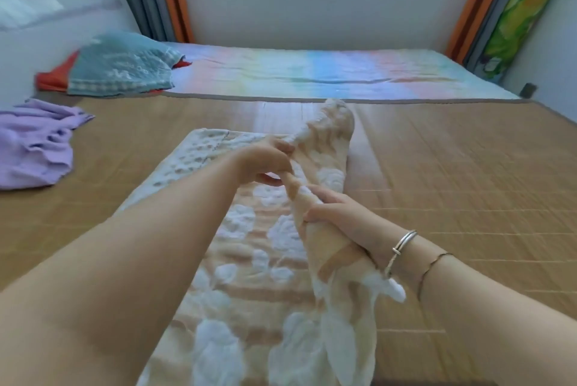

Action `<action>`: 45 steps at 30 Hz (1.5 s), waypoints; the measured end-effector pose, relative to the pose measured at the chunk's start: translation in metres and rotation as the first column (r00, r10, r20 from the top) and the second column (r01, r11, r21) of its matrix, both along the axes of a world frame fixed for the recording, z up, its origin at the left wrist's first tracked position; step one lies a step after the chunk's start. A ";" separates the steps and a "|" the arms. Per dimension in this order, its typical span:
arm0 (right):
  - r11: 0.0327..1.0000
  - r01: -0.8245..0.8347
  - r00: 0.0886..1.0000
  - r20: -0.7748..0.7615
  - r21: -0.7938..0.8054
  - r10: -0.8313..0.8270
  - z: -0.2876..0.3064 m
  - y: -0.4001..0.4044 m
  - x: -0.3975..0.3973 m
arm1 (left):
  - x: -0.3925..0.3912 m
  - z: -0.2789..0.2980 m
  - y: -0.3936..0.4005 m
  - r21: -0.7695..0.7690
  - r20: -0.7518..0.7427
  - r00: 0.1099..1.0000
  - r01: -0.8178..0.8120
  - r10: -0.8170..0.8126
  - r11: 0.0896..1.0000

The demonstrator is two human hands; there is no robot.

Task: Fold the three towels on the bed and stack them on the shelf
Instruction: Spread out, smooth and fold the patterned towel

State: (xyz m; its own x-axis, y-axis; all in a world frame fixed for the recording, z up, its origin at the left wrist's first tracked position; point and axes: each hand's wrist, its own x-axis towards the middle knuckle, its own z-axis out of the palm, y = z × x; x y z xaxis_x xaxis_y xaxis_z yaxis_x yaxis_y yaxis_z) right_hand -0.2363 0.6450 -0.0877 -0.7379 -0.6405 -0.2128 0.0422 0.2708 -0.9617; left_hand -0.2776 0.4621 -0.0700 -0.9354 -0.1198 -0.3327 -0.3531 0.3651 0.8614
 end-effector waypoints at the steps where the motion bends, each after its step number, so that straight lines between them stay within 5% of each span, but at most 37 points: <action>1: 1.000 -0.009 1.000 0.000 0.001 0.009 0.005 -0.023 0.006 | 0.010 0.006 -0.026 0.007 -0.008 1.000 -0.020 0.020 1.000; 16: 0.977 -0.185 0.972 0.167 0.109 0.166 -0.054 -0.267 0.071 | 0.092 -0.068 -0.271 0.008 0.024 0.990 -0.136 0.136 0.991; 19: 0.980 -0.193 0.966 0.184 0.056 0.180 -0.071 -0.288 0.074 | 0.092 -0.078 -0.286 0.035 -0.024 0.992 -0.124 0.125 0.992; 23: 0.955 -0.297 0.855 0.449 0.015 0.259 -0.096 -0.306 0.084 | 0.106 -0.109 -0.296 -0.004 0.017 0.984 -0.177 0.177 0.984; 27: 0.934 -0.344 0.851 0.450 0.090 0.270 -0.102 -0.304 0.088 | 0.129 -0.126 -0.299 0.077 0.006 0.946 -0.324 0.325 0.943; 33: 0.806 -0.405 0.885 0.406 0.432 0.227 -0.084 -0.294 0.088 | 0.180 -0.111 -0.287 -0.071 0.225 0.917 -0.320 0.328 0.945; 38: 0.851 -0.495 0.738 0.601 0.176 0.305 -0.068 -0.285 0.113 | 0.226 -0.100 -0.267 -0.173 0.371 0.884 -0.237 0.286 0.956; 41: 0.909 -0.330 0.894 0.392 0.255 0.215 -0.074 -0.275 0.122 | 0.251 -0.097 -0.257 -0.219 0.417 0.866 -0.199 0.276 0.955; 43: 0.956 -0.102 0.994 0.070 0.276 0.085 -0.085 -0.260 0.117 | 0.260 -0.101 -0.250 -0.247 0.405 0.854 -0.242 0.327 0.938; 45: 0.953 0.048 0.963 -0.266 0.298 0.035 -0.092 -0.239 0.102 | 0.262 -0.104 -0.240 -0.367 0.340 0.838 -0.300 0.427 0.881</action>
State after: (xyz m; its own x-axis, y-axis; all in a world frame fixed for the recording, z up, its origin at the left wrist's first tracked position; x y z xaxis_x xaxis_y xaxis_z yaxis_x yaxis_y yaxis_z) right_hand -0.1345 0.4063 -0.1798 -0.7978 -0.5723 -0.1899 -0.2001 0.5484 -0.8119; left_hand -0.0161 0.2221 -0.1741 -0.5956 -0.5733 -0.5626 -0.7986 0.3470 0.4918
